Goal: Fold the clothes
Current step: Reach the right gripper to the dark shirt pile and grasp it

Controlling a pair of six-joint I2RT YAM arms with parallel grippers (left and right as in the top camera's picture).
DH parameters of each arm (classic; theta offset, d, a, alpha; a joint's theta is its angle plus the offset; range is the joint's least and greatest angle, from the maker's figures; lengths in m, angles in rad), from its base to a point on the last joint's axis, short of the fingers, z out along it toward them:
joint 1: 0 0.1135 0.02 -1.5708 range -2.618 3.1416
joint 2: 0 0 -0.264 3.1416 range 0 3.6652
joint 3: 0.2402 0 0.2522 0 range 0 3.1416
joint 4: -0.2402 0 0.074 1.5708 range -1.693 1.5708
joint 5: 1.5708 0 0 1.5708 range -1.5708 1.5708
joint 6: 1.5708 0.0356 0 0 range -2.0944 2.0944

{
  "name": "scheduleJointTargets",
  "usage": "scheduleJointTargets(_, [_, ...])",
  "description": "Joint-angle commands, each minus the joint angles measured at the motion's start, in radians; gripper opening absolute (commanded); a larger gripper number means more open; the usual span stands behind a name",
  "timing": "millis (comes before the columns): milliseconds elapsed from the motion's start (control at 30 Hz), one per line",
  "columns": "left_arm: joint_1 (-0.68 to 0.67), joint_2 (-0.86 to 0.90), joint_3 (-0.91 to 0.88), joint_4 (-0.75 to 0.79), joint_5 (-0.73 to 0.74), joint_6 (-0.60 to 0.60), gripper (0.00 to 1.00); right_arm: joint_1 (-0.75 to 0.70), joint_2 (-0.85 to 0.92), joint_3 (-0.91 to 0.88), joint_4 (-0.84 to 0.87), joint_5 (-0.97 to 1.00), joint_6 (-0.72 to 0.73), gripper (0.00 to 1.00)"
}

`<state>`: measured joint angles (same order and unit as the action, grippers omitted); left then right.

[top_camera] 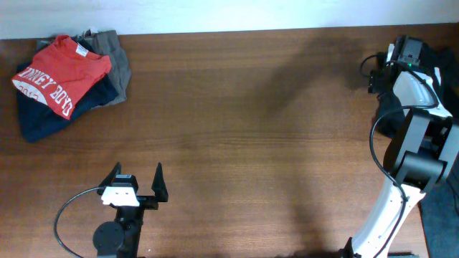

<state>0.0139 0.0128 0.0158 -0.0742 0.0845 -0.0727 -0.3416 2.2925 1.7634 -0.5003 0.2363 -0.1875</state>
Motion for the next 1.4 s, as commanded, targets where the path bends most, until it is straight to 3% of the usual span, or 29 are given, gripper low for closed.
scheduleJointTargets(0, [0.005,-0.007,-0.007,-0.001,-0.006,-0.002,0.99,0.010,0.033,0.015,0.000,0.021,0.000,0.80])
scheduleJointTargets(267, [0.005,-0.006,-0.007,-0.001,-0.006,-0.002,0.99,0.010,0.054,0.015,0.004,0.039,0.001,0.63])
scheduleJointTargets(367, [0.005,-0.007,-0.007,-0.001,-0.006,-0.002,0.99,0.010,0.053,0.015,0.009,0.039,0.001,0.49])
scheduleJointTargets(433, [0.005,-0.007,-0.007,-0.001,-0.006,-0.002,0.99,0.010,0.053,0.017,0.009,0.048,0.003,0.32])
scheduleJointTargets(500, [0.005,-0.006,-0.007,-0.001,-0.006,-0.002,0.99,0.010,0.051,0.021,0.011,0.088,0.007,0.22])
scheduleJointTargets(667, [0.005,-0.006,-0.007,-0.001,-0.006,-0.002,0.99,0.010,0.040,0.025,0.006,0.116,0.013,0.16])
scheduleJointTargets(800, [0.005,-0.007,-0.007,-0.001,-0.006,-0.002,0.99,0.011,0.012,0.029,0.007,0.111,0.074,0.04])
scheduleJointTargets(1100, [0.005,-0.006,-0.007,-0.001,-0.006,-0.002,0.99,0.039,-0.008,0.062,-0.035,0.109,0.073,0.11])
scheduleJointTargets(1167, [0.005,-0.006,-0.007,-0.001,-0.006,-0.002,0.99,0.047,-0.014,0.062,-0.037,0.109,0.073,0.10])
scheduleJointTargets(1200, [0.005,-0.006,-0.007,-0.001,-0.006,-0.002,0.99,0.053,-0.021,0.063,-0.038,0.109,0.074,0.04])
scheduleJointTargets(1367, [0.005,-0.006,-0.007,-0.001,-0.006,-0.002,0.99,0.056,-0.070,0.063,-0.038,0.109,0.100,0.04])
